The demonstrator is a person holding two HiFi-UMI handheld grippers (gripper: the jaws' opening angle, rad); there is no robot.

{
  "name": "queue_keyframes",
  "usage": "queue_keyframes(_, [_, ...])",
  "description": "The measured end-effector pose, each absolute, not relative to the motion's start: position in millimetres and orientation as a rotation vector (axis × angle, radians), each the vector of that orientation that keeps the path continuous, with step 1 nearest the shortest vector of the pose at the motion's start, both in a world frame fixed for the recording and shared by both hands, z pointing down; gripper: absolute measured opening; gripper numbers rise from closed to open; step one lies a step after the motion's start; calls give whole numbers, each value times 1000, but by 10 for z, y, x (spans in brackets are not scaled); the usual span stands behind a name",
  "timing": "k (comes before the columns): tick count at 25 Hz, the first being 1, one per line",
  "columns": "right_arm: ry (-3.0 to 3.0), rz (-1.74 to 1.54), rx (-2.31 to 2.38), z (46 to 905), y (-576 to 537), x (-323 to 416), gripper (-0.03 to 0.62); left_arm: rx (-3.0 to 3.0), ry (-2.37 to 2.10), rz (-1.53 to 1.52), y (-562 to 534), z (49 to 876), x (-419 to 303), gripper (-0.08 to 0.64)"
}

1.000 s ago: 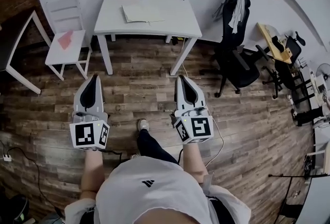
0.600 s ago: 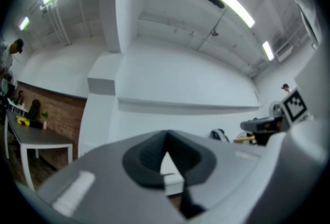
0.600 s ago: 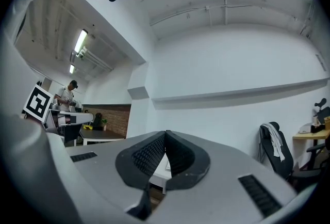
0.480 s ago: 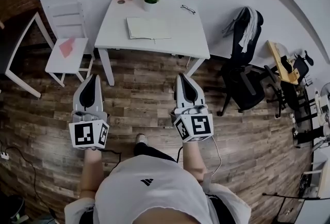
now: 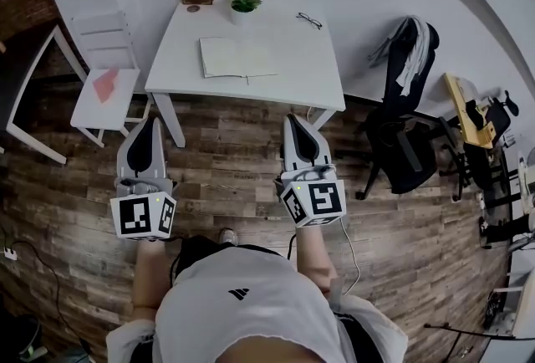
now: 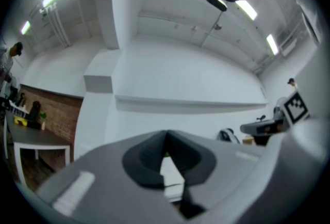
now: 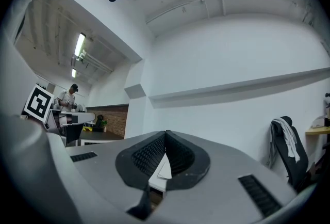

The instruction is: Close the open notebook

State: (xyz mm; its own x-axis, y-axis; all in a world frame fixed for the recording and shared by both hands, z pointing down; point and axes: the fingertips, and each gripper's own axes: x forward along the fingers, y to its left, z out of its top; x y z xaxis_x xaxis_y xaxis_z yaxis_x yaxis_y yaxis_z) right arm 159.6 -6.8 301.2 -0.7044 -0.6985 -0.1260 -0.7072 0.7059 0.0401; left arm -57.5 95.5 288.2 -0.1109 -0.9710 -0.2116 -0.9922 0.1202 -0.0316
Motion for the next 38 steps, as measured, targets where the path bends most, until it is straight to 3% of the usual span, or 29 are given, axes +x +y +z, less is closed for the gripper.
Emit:
queue_keyframes(14, [2791,57,-1207,3198,-802,1346,-6,-2009,2217,131,229,3061,-891,9])
queue_keyframes(38, [2714,80,-1386,3120,-2240,139,-6,-2172,2083,165,-1509,3035,-2185,9])
